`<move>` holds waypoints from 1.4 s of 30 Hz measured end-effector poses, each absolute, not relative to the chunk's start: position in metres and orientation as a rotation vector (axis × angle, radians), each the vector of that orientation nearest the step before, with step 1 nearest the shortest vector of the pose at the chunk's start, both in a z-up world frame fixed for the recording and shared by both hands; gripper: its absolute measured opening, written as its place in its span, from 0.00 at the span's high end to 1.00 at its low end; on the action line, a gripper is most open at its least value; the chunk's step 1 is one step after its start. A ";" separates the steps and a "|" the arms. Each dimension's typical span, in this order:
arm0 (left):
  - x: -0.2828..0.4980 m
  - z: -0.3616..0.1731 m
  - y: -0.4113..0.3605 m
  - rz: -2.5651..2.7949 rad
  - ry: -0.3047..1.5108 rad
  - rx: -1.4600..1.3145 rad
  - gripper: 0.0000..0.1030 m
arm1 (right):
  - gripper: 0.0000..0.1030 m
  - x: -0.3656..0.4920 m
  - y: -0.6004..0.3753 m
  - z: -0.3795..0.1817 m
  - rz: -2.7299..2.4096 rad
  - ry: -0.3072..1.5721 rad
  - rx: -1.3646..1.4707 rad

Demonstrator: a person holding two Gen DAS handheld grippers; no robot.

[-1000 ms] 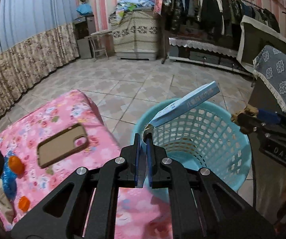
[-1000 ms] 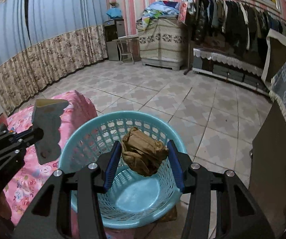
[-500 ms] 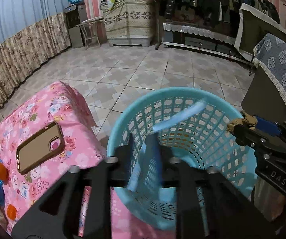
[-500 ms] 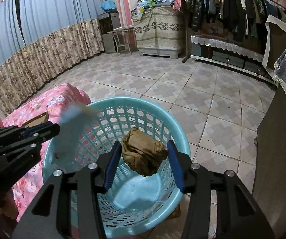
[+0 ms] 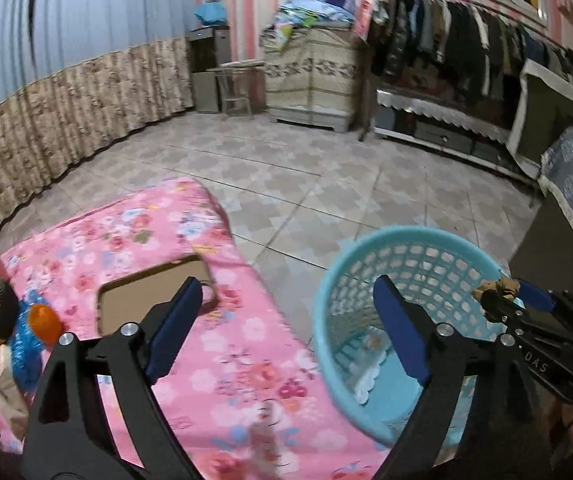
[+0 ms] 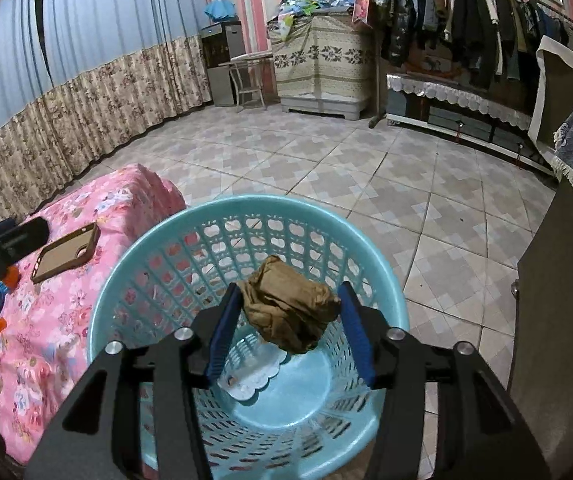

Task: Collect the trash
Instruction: 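Move both tools back over the table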

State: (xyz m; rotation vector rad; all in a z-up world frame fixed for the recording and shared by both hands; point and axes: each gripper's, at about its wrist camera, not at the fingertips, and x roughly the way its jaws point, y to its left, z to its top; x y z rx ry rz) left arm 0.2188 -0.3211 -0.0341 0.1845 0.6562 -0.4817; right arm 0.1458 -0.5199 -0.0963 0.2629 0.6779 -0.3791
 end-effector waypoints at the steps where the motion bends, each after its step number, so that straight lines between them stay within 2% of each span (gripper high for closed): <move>1: 0.220 -0.032 -0.316 -0.471 0.651 0.178 0.16 | 0.38 0.147 -0.516 -0.095 -0.381 0.675 0.262; 3: 0.221 -0.029 -0.308 -0.456 0.644 0.175 0.15 | 0.23 0.148 -0.511 -0.092 -0.396 0.665 0.253; 10: 0.224 -0.023 -0.280 -0.408 0.634 0.155 0.10 | 0.11 0.152 -0.494 -0.088 -0.412 0.663 0.221; 24: 0.205 -0.009 -0.192 -0.310 0.604 0.115 0.05 | 0.09 0.150 -0.422 -0.054 -0.330 0.615 0.169; 32: 0.206 -0.003 -0.083 -0.127 0.579 0.069 0.05 | 0.07 0.169 -0.349 -0.041 -0.193 0.577 0.138; 42: 0.229 -0.023 0.051 0.043 0.656 0.072 0.05 | 0.07 0.202 -0.273 -0.055 -0.102 0.623 0.092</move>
